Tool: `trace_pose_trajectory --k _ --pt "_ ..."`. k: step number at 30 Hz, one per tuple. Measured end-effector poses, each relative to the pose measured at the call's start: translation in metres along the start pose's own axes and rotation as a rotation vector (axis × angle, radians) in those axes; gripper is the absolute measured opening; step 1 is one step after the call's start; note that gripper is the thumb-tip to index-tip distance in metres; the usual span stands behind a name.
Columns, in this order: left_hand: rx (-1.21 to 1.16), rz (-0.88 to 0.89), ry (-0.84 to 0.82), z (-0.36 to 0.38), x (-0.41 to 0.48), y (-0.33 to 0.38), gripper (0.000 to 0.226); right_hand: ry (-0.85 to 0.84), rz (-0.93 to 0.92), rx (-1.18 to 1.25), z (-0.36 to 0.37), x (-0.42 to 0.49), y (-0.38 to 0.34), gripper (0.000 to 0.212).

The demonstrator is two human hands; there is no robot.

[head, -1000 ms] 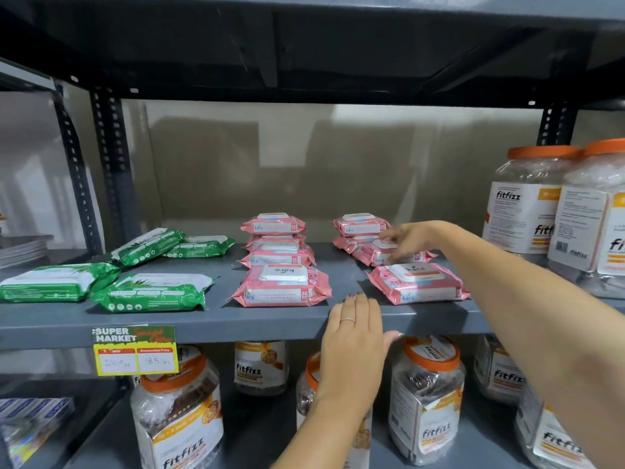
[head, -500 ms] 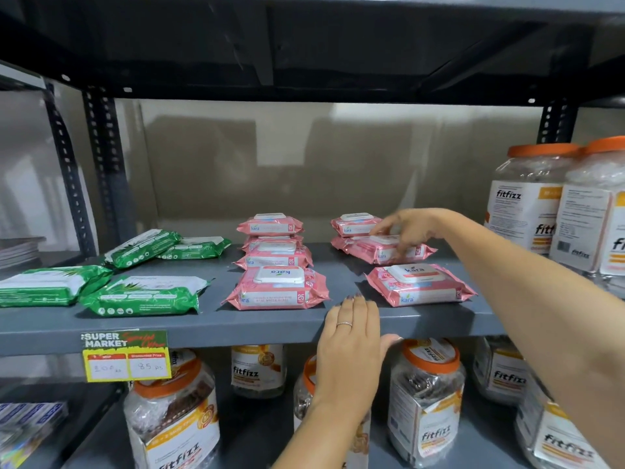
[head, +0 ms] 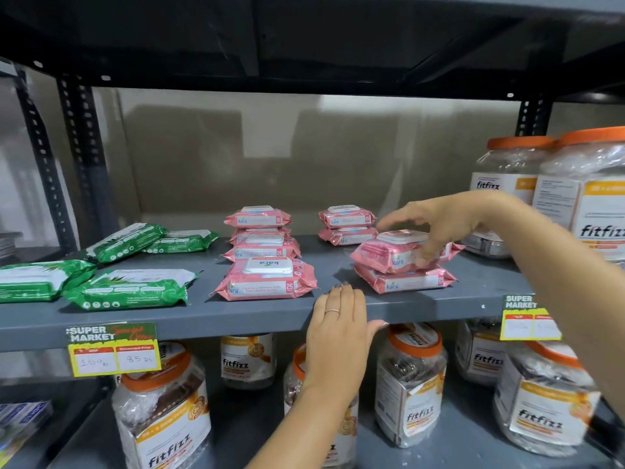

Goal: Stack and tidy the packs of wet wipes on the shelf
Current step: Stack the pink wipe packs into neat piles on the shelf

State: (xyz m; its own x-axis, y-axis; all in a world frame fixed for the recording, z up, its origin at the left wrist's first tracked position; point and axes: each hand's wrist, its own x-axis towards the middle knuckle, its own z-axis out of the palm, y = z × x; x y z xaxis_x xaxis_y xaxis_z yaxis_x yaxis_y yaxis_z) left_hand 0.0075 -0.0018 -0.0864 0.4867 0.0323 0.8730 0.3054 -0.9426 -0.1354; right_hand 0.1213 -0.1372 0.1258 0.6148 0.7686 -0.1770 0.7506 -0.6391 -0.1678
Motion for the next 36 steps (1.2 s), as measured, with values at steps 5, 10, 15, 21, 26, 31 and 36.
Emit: trace_pose_trajectory --k 5,10,15,21,26,31,36 --pt "0.009 -0.008 -0.014 -0.002 0.0 0.002 0.054 -0.02 -0.13 0.156 -0.012 -0.01 0.004 0.072" --pt "-0.012 -0.008 -0.021 -0.002 0.001 0.001 0.055 0.082 -0.047 0.084 0.002 0.008 0.002 0.045" --pt "-0.005 -0.005 -0.04 -0.003 0.0 0.001 0.054 0.158 0.109 0.018 0.003 0.008 0.003 0.063" --pt "0.002 -0.017 -0.046 -0.005 0.001 0.002 0.055 0.225 0.142 0.074 0.01 0.004 -0.001 0.038" --pt "-0.017 -0.02 -0.03 -0.004 0.002 0.002 0.054 0.209 0.106 0.132 0.006 0.006 0.008 0.044" --pt "-0.006 -0.028 -0.017 -0.003 0.001 0.003 0.055 0.127 -0.017 0.202 0.012 0.0 0.013 0.038" --pt "0.013 -0.022 -0.031 -0.004 0.001 0.003 0.056 0.207 0.046 0.116 0.015 0.001 0.009 0.064"
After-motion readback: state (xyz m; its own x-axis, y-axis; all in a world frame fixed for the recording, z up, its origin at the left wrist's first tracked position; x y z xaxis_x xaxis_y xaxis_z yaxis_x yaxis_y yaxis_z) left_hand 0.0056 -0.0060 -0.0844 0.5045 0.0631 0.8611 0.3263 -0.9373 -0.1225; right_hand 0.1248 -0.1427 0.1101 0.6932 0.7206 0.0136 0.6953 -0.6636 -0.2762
